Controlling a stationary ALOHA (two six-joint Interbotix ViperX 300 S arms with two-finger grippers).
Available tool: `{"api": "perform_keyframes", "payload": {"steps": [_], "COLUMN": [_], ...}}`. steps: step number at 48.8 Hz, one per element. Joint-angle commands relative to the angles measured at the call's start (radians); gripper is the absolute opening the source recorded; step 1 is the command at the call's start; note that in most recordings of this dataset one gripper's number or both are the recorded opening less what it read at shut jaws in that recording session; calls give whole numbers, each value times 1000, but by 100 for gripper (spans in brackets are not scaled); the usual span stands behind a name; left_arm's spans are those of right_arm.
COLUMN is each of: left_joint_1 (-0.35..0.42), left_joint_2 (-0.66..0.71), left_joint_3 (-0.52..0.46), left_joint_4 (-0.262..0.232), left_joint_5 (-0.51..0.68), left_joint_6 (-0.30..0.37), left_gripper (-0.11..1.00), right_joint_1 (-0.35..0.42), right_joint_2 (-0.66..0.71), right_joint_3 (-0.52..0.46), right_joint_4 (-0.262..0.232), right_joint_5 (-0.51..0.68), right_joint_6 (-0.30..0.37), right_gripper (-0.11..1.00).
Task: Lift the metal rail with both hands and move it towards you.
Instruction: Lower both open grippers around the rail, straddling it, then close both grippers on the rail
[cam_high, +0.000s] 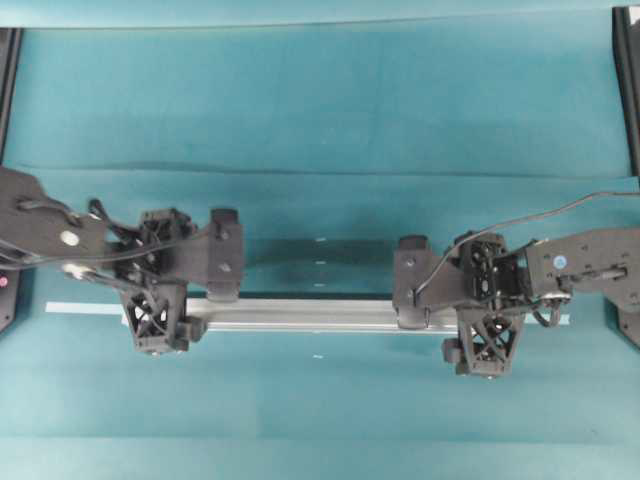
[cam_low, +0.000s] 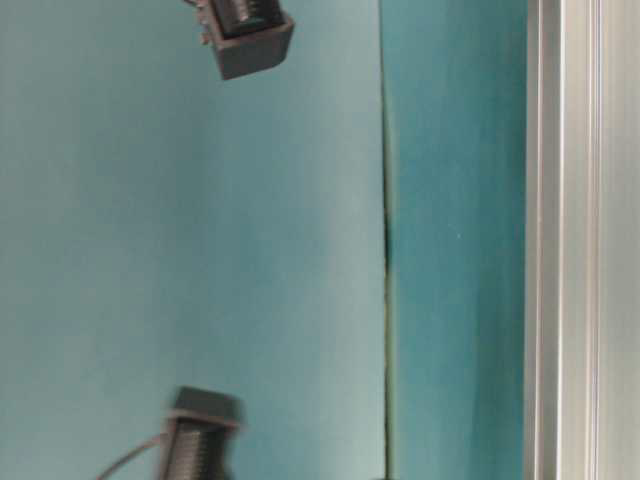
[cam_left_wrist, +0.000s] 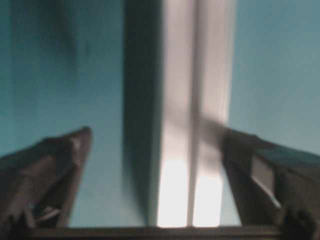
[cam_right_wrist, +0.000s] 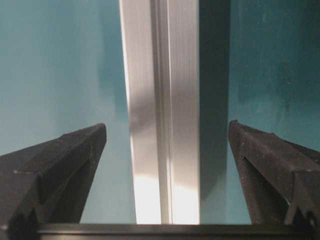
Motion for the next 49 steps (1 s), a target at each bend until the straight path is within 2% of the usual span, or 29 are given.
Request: {"api": "perform_keyframes", "payload": {"steps": [1, 7, 32, 49], "left_joint_1": [-15, -41, -40, -41], "left_joint_2": [-11, -11, 57, 83], "left_joint_3": [-8, -8, 15, 20], "left_joint_4": [2, 2, 2, 2], "left_joint_5": [-8, -6, -91, -95], "left_joint_6": [2, 0, 0, 0], "left_gripper": [99, 99, 99, 99], "right_joint_1": [2, 0, -5, -6], "right_joint_2": [8, 9, 57, 75], "right_joint_3": [-3, -3, -2, 3], "right_joint_4": [0, 0, 0, 0], "right_joint_5": [-9, -11, -66, -86], "right_joint_6": [2, 0, 2, 2], "right_gripper": [100, 100, 100, 100]}}
